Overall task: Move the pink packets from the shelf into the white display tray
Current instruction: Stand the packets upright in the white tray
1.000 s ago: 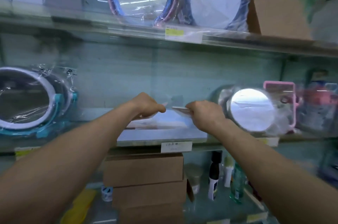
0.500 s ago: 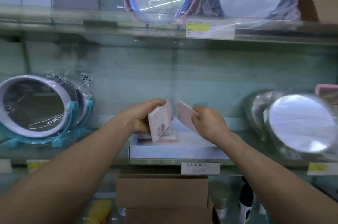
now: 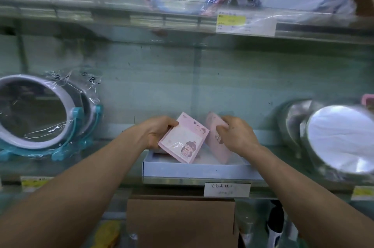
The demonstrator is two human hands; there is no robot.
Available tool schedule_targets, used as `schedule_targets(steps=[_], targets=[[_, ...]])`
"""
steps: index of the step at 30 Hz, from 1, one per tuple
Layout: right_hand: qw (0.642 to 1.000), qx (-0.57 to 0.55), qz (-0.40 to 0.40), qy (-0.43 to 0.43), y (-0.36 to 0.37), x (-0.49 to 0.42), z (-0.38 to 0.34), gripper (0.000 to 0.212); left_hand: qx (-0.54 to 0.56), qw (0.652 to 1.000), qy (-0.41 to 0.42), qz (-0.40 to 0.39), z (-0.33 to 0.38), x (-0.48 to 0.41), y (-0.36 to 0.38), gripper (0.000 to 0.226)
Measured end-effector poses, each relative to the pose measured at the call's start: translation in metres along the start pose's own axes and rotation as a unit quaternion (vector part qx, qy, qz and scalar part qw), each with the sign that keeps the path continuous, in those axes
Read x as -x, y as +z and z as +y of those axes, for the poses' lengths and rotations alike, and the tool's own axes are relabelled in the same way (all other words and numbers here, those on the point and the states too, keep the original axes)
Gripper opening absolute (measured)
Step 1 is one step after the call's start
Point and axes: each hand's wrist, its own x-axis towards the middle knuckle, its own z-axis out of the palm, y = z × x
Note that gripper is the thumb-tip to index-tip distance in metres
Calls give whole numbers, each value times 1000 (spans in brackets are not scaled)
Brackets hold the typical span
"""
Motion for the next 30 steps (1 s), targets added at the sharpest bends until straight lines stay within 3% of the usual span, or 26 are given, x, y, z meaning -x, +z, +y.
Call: schedule_targets(steps=[3, 8, 11, 12, 13, 15, 19, 21, 26, 30], targets=[[1000, -27, -6, 14, -2, -2, -2, 19, -27, 998, 39, 44, 1, -3, 4, 23], [1000, -18, -7, 18, -4, -1, -2, 27, -5, 987, 125, 105, 6, -6, 12, 64], [1000, -2, -7, 18, -5, 1, 0, 28, -90, 974, 136, 156, 8, -9, 7, 57], [1000, 1, -7, 19, -5, 1, 1, 29, -197, 950, 146, 194, 8, -11, 3, 52], [1000, 4, -8, 21, -5, 2, 1, 30, -340, 900, 152, 228, 7, -11, -1, 50], [1000, 6, -12, 23, -5, 3, 2, 33, -587, 755, 167, 239, 10, -8, -4, 45], [1000, 6, -17, 19, -5, 5, 3, 34, -829, 523, 151, 124, 15, 4, 6, 58], [1000, 8, -17, 17, -5, 6, 4, 31, -881, 450, 123, 76, 13, 6, 9, 67], [1000, 5, -16, 20, -7, 8, 6, 31, -907, 404, 120, 12, -4, -6, 9, 73], [1000, -2, -23, 21, -6, 9, 9, 30, -873, 453, 179, 8, -5, -9, 7, 50]])
